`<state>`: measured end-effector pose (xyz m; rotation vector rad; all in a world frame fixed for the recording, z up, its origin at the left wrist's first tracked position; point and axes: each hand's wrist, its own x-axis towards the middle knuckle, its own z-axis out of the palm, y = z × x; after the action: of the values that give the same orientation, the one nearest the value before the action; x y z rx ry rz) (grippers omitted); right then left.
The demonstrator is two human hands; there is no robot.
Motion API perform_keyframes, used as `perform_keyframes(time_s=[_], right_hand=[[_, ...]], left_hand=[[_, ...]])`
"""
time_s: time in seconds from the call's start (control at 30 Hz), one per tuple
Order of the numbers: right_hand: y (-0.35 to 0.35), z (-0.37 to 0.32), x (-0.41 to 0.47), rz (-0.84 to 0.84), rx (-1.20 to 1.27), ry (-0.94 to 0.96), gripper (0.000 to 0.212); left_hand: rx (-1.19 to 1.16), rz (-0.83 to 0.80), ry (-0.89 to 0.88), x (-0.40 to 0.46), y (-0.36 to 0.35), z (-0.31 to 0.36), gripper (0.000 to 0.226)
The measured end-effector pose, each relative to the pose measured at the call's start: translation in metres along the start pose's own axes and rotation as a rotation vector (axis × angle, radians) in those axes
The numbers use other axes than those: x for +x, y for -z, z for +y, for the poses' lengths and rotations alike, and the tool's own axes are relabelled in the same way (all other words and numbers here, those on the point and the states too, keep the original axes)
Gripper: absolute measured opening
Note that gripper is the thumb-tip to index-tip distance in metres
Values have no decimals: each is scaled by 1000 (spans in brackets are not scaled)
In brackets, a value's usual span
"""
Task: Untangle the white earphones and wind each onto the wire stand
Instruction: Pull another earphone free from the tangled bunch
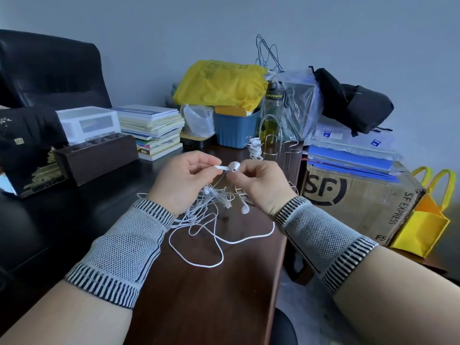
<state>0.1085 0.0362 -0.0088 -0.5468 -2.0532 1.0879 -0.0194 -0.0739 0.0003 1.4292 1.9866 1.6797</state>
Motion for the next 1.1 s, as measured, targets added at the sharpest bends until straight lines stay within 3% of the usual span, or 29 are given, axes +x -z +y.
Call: perform_keyframes(time_s=[0.23, 0.47, 0.57, 0.67, 0.73, 0.8, 0.87, 0.93, 1.1], right_hand=[[10, -10, 4, 85, 602, -259, 21], [16, -14, 6, 141, 660, -326, 17], [17, -10, 7, 124, 521, -272, 19], [22, -8, 6, 45, 35, -146, 18], [23, -9, 5, -3, -140, -156, 18], [22, -12, 6, 15, 24, -276, 14], [21, -20, 9, 38, 429, -418, 11], [21, -31, 12, 33, 669, -464, 15], [23, -42, 17, 13, 777, -435, 22]], left_hand=[[156, 10, 44, 2, 1, -4, 11], [417, 204, 39, 6, 6, -11, 10], [455, 280, 35, 7, 8, -13, 11], [351, 369, 54, 11, 11, -15, 18], [193, 373, 77, 12, 11, -13, 19], [19, 313, 95, 10, 5, -10, 15], [-35, 231, 118, 7, -2, -7, 18], [-52, 150, 145, 3, -9, -8, 18], [-124, -10, 192, -2, -19, -11, 15]])
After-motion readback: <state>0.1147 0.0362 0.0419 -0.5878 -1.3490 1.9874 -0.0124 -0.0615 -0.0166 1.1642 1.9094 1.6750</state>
